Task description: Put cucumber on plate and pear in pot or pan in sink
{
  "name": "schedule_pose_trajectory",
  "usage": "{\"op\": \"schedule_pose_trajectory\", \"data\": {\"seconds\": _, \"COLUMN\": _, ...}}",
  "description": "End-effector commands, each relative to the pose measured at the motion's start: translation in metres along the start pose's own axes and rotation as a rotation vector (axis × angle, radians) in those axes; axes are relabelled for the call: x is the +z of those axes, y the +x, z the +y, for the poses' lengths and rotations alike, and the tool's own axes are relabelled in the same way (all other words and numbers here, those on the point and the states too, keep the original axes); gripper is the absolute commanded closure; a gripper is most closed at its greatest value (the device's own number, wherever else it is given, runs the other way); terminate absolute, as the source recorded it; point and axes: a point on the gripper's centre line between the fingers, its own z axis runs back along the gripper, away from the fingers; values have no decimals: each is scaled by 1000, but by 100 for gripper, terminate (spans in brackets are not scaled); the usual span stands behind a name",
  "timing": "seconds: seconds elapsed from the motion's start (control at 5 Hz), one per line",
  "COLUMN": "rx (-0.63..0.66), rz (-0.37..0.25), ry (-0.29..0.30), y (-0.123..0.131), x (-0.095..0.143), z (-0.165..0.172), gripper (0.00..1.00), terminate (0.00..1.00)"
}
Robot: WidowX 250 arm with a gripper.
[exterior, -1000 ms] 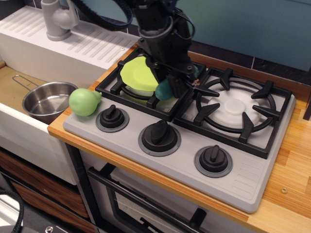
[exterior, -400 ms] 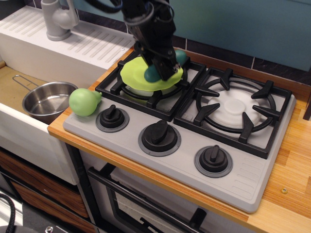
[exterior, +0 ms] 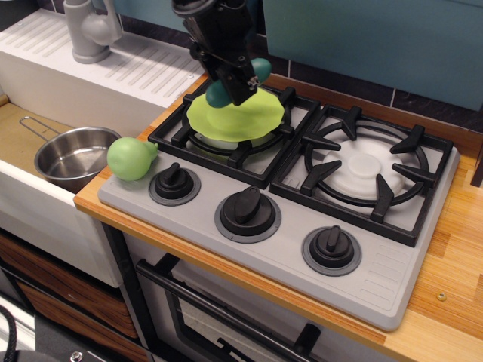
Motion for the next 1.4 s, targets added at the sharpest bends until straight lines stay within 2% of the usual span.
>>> {"op": "schedule_pose_trajectory", "data": {"seconds": 0.0, "rx": -14, "rz": -26, "ry": 26, "y": 9, "x": 9, "z": -3, "gripper": 0, "terminate": 0}}
{"op": "schedule_pose_trajectory", "data": {"seconds": 0.4, "rx": 15, "rz": -10, "ry": 31, "y": 2, "x": 9, "z": -23, "gripper": 0, "terminate": 0}}
{"op": "schedule_pose_trajectory", "data": {"seconds": 0.6, "rx": 24, "rz": 48, "ry": 35, "y": 4, "x": 24, "z": -26, "gripper": 0, "terminate": 0}}
{"op": "schedule_pose_trajectory", "data": {"seconds": 1.0, "rx": -2, "rz": 159, "ry": 61, "y": 9, "x": 73, "z": -37, "gripper": 0, "terminate": 0}}
{"op": "schedule_pose_trajectory", "data": {"seconds": 1.2, "rx": -2, "rz": 159, "ry": 61, "y": 9, "x": 73, "z": -37, "gripper": 0, "terminate": 0}}
